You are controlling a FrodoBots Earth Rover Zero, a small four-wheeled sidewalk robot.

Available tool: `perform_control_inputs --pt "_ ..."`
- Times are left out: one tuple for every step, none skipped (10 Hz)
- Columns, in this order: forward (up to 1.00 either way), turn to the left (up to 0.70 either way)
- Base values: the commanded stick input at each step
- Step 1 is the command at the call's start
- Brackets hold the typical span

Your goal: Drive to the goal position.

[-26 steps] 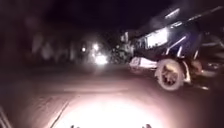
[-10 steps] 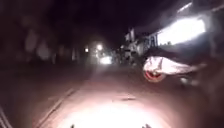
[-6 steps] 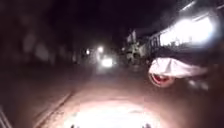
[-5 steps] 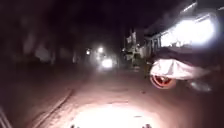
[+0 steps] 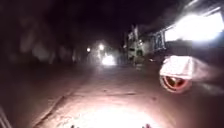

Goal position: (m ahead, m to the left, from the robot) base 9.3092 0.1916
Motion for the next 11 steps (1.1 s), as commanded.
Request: perform_control_inputs --pt "0.85 0.0" --pt "0.85 0.0" --pt "0.85 0.0" --pt "0.85 0.0" --pt "0.85 0.0" --pt "0.85 0.0" --pt "0.85 0.0" --pt "0.85 0.0" --pt "0.85 0.0" --pt "0.85 -0.06" --pt "0.85 -0.17"
